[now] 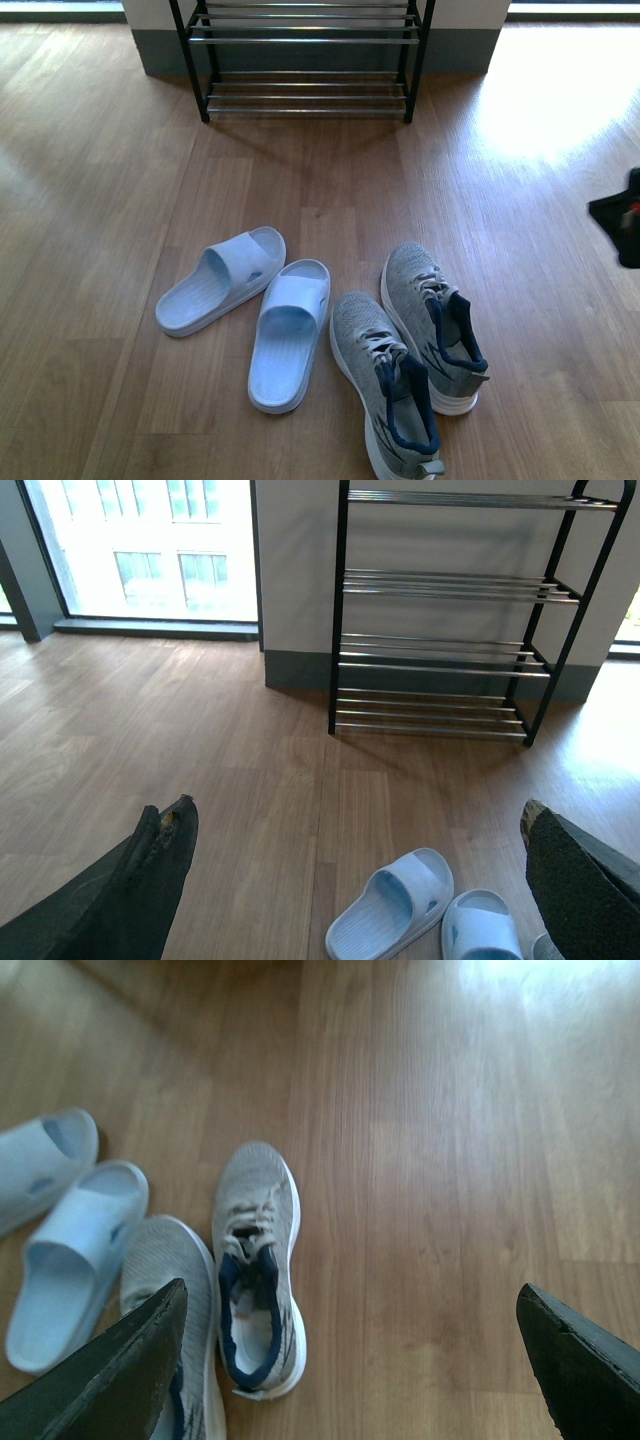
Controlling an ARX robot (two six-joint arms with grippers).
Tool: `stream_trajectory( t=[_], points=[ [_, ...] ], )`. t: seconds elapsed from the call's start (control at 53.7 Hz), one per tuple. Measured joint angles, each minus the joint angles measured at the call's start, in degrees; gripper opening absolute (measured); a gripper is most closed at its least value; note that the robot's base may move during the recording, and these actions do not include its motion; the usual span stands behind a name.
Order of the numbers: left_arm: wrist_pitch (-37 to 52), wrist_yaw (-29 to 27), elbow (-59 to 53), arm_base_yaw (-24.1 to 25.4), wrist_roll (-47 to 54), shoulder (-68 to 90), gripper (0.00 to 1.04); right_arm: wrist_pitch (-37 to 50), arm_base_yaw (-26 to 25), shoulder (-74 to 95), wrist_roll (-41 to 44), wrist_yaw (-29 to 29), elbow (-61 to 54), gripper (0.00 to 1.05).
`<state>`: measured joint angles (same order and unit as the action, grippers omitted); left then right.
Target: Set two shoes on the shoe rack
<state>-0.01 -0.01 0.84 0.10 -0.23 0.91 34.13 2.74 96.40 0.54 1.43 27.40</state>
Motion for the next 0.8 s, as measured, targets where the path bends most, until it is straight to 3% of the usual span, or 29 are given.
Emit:
stream_trajectory(
  t=[0.335,0.8],
  points=[
    [0.00,0.00,0.00,0.00,0.00,0.00,0.95,-3.23,1.14,40.61,2.64,-5.20,23.32,0.96],
    [0.00,0.00,0.00,0.00,0.00,0.00,0.95,-9.92,1.92,55.67,2.19,-4.04,36.70,0.96]
  ],
)
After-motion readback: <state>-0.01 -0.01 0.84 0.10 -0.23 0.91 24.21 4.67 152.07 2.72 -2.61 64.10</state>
